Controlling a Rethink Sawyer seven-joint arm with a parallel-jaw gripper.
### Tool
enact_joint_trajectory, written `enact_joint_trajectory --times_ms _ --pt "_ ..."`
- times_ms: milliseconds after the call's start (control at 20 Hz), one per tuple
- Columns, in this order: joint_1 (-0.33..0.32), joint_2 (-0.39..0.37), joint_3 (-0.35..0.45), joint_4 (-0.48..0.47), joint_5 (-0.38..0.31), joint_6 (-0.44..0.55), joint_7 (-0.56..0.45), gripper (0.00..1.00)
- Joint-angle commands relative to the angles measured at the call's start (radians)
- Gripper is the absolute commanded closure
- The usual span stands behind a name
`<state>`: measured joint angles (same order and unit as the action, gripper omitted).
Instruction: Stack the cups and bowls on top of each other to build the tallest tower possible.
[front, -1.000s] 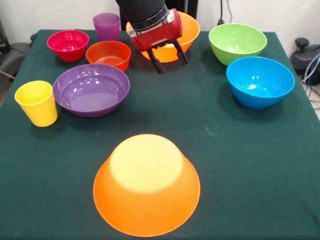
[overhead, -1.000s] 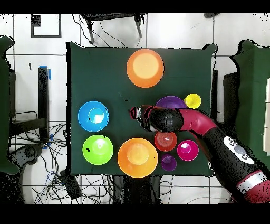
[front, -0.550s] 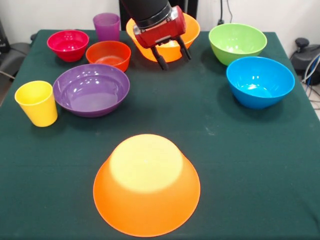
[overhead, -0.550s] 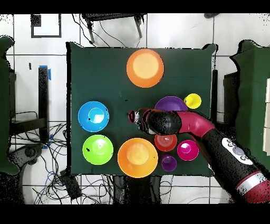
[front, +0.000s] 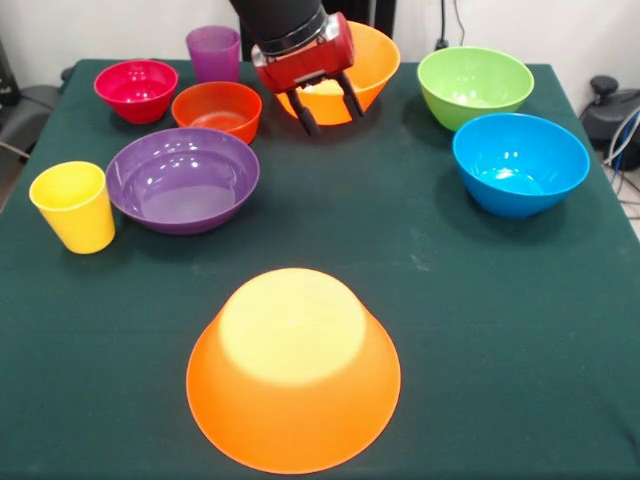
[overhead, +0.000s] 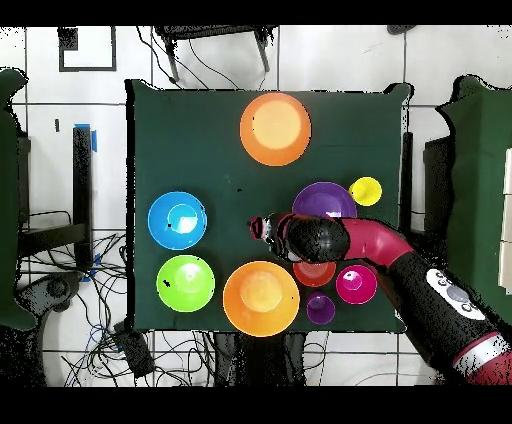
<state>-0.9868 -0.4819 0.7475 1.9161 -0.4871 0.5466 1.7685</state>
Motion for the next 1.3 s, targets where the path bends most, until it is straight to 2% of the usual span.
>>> enact_joint_trajectory --times_ms 50,200,350,700,950,1150,1300 --pt "-0.041 0.024 -0.036 0.045 -0.103 0.126 -0.204 0.0" --pt "-0.094 0.022 0.006 0.06 -0.088 0.202 -0.277 0.0" --pt "-0.126 0.028 0.035 0.06 -0.083 0.247 -0.304 0.0" --pt "-0.14 0.118 0.054 0.004 -0.113 0.31 -0.345 0.0" --pt "-0.157 0.149 0.061 0.007 -0.137 0.307 -0.347 0.0" --pt "-0.161 0.185 0.066 0.016 -0.158 0.255 -0.313 0.0" --pt "-0.154 0.162 0.074 0.039 -0.171 0.174 -0.22 0.0"
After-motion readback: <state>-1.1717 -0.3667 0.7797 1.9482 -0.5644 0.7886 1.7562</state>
